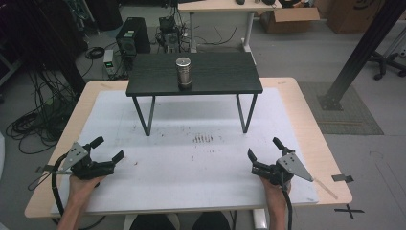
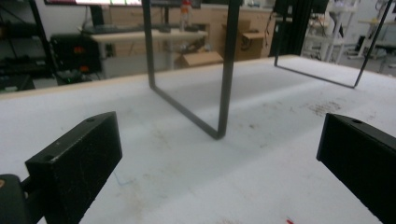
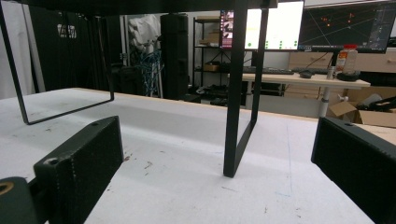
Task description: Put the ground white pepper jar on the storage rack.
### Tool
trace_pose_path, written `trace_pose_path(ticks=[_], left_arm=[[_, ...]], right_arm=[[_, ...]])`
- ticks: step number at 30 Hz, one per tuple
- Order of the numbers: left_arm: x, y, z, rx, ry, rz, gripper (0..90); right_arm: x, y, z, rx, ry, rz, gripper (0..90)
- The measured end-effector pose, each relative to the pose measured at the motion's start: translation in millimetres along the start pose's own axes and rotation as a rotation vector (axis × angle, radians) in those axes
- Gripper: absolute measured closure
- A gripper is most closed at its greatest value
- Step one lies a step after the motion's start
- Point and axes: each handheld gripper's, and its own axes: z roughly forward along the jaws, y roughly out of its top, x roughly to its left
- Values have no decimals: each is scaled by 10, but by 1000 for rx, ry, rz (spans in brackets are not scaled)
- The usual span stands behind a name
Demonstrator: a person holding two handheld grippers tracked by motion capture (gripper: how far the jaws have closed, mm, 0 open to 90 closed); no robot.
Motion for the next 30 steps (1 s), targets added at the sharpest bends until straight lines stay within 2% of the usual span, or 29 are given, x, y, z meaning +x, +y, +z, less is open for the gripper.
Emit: trace_pose_path(ticks=[1, 6, 7, 8, 9, 12, 30], left_arm=[[-2, -12, -21, -22, 4, -1, 5], [-13, -37, -63, -69, 19, 2, 6], [-24, -51, -84, -94, 23, 10, 6], [-24, -51, -84, -94, 23, 10, 7], [-47, -67, -111, -124, 29, 32, 7], [-58, -66, -106, -119, 31, 43, 7], [-56, -69, -109, -124, 31, 39, 2]], right_arm=[[0, 0, 0, 1, 0, 1, 20], [0, 0, 0, 1, 0, 0, 20], [1, 0, 0, 0, 0, -1, 20], [1, 0, 0, 0, 0, -1, 20], [0, 0, 0, 0, 1, -1, 20], [1, -1, 0, 0, 0, -1, 20], [1, -1, -3, -4, 0, -2, 20]])
